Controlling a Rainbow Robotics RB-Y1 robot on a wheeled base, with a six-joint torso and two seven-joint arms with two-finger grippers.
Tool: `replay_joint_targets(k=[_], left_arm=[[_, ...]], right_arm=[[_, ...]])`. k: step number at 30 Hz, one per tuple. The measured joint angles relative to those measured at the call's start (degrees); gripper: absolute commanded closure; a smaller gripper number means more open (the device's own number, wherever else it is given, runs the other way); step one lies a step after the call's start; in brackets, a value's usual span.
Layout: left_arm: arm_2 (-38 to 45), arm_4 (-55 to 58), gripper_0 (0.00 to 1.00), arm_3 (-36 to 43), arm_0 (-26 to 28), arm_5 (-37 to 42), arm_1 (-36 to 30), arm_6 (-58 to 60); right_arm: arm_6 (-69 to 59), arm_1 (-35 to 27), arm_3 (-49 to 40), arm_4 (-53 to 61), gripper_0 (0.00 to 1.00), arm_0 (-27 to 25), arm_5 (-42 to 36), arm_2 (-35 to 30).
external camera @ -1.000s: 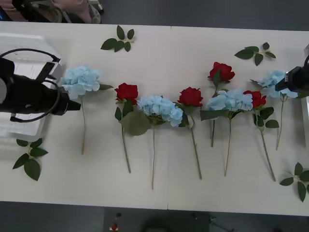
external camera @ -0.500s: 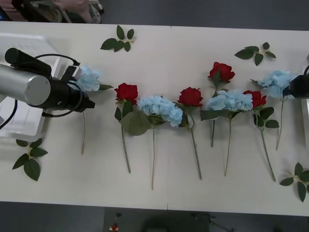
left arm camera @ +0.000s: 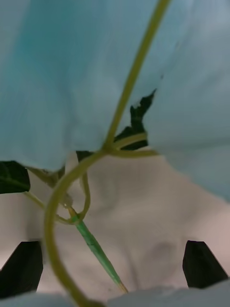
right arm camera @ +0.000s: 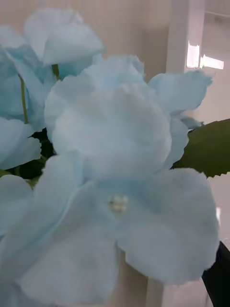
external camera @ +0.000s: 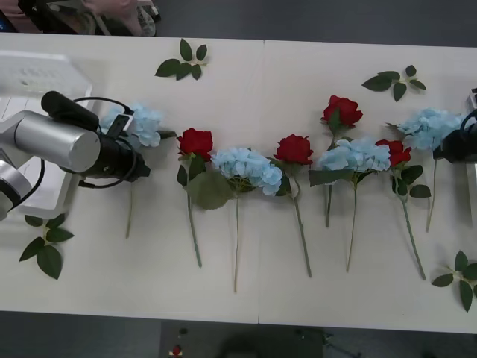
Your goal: Put the red flowers into the right box and the blue flowers into the left box
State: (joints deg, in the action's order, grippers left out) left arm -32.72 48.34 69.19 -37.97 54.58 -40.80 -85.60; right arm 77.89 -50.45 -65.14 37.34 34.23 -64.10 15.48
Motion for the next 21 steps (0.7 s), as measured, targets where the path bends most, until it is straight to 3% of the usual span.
replay_joint_targets(k=[1, 4, 7, 9, 15, 21], left_arm=[[-0.3, -0.1, 0.37, 0.0, 0.0, -0.1, 0.0, 0.0], [-0.4, -0.4, 0.54, 0.0, 0.0, -0.2, 0.0, 0.0], [-0.4, -1.7, 0.85, 0.0, 0.0, -0.2, 0.0, 0.0], [-0.4, -2.1, 0.98, 0.0, 0.0, -0.2, 0.0, 0.0], [-0.4, -4.4, 1.0, 0.0, 0.0, -0.2, 0.0, 0.0], [-0.4, -5.8, 1.0, 0.0, 0.0, -0.6, 0.0, 0.0]], right_arm=[[0.1, 0.0, 0.5, -0.1, 0.0, 0.0, 0.6, 0.4], [0.2, 0.0, 2.0, -0.7, 0.0, 0.0, 1.6, 1.9], [0.2, 0.0, 3.9, -0.7, 0.0, 0.0, 4.0, 4.1], [0.2, 0.0, 5.0, -0.7, 0.0, 0.1, 6.1, 6.2], [0.2, 0.3, 9.3, -0.7, 0.0, 1.9, 9.6, 11.3], [0.2, 2.6, 11.9, -0.4, 0.0, 3.5, 9.7, 9.3]])
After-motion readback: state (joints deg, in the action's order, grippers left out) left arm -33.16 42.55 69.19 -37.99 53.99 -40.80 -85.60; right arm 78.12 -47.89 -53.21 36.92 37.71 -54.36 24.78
